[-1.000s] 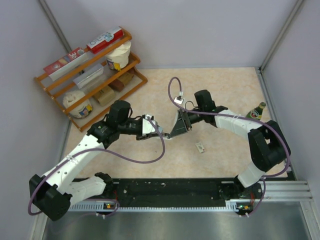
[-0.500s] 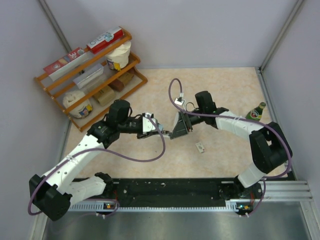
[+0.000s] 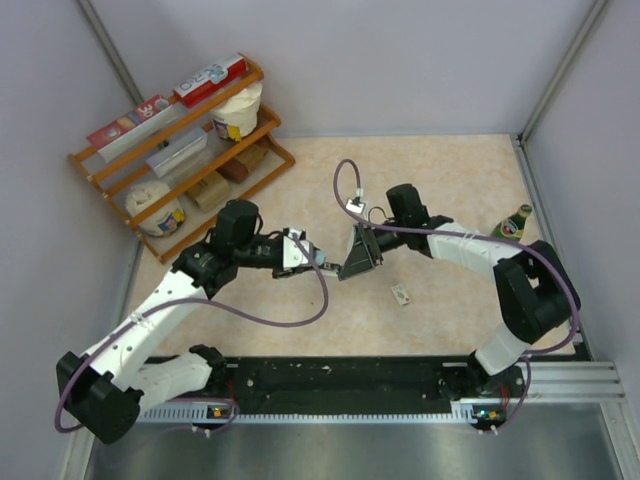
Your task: Load the staples into the stapler
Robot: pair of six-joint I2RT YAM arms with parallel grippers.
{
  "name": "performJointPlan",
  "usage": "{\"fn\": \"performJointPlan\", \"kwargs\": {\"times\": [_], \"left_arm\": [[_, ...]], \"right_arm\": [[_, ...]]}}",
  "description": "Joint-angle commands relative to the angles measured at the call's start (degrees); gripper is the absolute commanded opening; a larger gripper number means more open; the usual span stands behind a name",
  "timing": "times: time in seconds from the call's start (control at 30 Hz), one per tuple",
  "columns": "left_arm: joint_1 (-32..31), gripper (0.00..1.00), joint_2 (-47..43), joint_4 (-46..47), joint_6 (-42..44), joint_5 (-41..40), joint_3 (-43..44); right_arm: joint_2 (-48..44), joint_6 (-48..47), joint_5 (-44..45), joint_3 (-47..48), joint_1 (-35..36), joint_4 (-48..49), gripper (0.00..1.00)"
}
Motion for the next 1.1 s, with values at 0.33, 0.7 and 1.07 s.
{"fn": "performJointPlan", "kwargs": {"times": [0.33,0.7,1.07], "left_arm": [[0.06,0.0,-2.71,-5.98,4.38,12.35,8.2],[1.82,0.0,-2.62,-2.82,-3.97,23.95,10.14],[3.66,0.0,-3.15,5.35,-14.33,27.12,9.43]], "right_arm": [[4.8,0.98,-5.04,2.33,0.68,2.12,0.63],[5.15,0.19,-5.31,2.24,0.68,2.47,0.63],[4.45,0.53,-4.52,1.71,0.85,3.96,0.63]]}}
